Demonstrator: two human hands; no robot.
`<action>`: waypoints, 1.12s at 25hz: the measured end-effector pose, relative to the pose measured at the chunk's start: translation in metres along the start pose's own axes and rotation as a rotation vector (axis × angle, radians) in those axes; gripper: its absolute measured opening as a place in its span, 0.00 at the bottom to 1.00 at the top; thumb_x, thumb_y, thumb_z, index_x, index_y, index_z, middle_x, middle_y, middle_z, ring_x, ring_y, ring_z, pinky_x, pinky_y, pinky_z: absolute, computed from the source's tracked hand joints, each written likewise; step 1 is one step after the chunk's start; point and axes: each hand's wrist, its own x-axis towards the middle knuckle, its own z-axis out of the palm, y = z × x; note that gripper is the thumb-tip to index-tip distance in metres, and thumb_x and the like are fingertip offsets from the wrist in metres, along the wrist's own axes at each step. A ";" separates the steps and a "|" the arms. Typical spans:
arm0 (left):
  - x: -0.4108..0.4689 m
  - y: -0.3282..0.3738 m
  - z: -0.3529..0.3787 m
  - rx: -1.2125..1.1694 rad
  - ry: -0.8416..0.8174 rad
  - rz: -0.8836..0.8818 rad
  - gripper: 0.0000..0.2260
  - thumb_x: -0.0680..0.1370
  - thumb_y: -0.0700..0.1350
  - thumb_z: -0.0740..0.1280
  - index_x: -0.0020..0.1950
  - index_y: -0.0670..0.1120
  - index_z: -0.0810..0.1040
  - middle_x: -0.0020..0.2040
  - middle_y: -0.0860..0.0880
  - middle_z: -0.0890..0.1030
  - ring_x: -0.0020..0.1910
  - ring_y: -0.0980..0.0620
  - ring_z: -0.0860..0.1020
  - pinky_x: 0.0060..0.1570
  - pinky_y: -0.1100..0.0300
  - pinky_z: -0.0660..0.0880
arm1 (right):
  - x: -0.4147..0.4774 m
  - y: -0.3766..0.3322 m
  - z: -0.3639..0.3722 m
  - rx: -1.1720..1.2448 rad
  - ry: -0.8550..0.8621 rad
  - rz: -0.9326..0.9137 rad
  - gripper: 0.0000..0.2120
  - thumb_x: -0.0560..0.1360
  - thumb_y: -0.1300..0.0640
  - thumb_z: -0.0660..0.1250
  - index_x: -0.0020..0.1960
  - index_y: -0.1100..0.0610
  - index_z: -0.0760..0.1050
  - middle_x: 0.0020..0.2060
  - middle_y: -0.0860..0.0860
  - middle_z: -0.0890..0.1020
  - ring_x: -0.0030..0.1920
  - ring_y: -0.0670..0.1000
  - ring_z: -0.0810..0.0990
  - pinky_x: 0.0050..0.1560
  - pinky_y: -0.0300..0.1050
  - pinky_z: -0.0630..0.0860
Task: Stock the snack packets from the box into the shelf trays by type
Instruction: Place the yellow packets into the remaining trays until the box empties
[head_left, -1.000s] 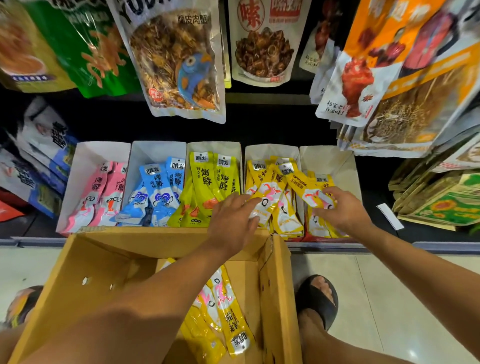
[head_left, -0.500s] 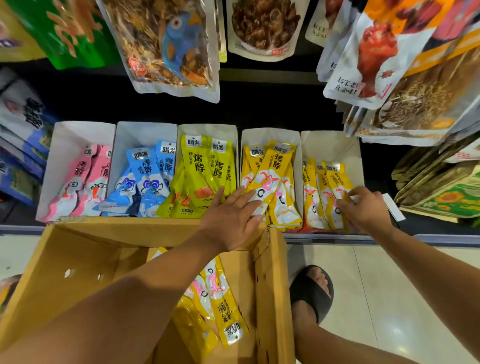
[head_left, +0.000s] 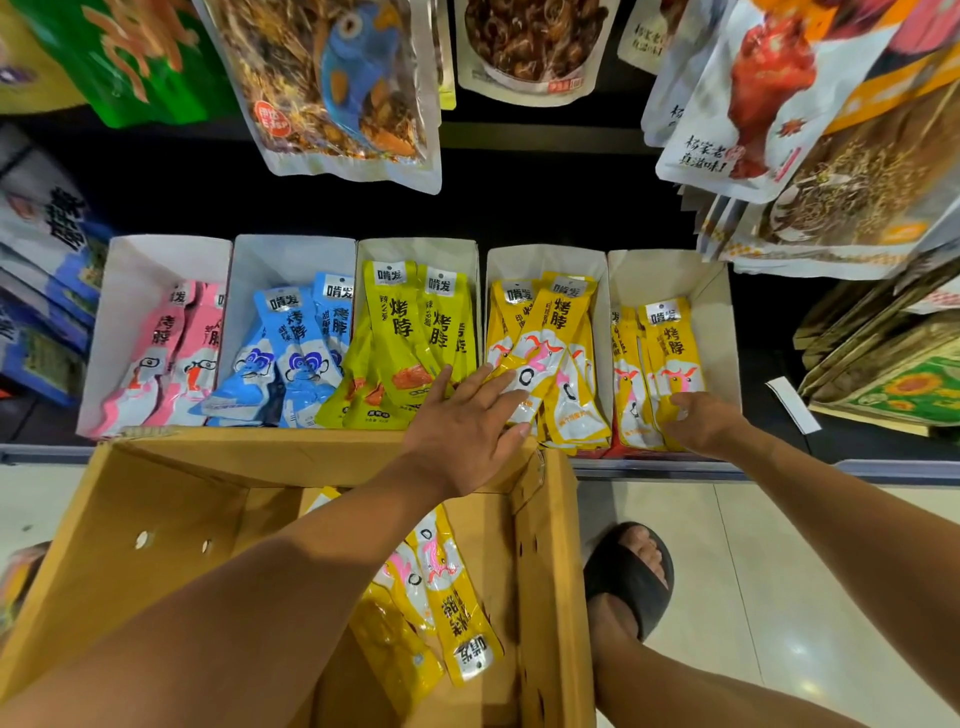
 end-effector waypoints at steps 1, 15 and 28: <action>0.000 0.000 0.000 0.000 -0.002 -0.001 0.32 0.80 0.65 0.34 0.81 0.59 0.56 0.84 0.57 0.52 0.83 0.52 0.47 0.79 0.39 0.45 | -0.002 -0.001 -0.001 0.008 -0.007 -0.010 0.21 0.81 0.49 0.62 0.70 0.57 0.72 0.69 0.60 0.74 0.66 0.62 0.73 0.68 0.54 0.71; 0.000 0.000 0.000 0.011 -0.003 0.002 0.33 0.79 0.65 0.34 0.81 0.59 0.57 0.84 0.56 0.53 0.83 0.52 0.47 0.80 0.39 0.45 | -0.013 0.006 -0.009 -0.191 0.025 -0.103 0.26 0.81 0.47 0.62 0.75 0.57 0.65 0.73 0.59 0.69 0.73 0.60 0.66 0.73 0.54 0.62; -0.095 -0.040 -0.043 -0.019 0.053 -0.067 0.32 0.81 0.64 0.38 0.82 0.57 0.57 0.84 0.53 0.52 0.83 0.48 0.46 0.79 0.37 0.42 | -0.120 -0.120 -0.056 -0.162 0.252 -0.450 0.26 0.80 0.47 0.65 0.74 0.54 0.68 0.74 0.56 0.68 0.74 0.60 0.62 0.73 0.55 0.62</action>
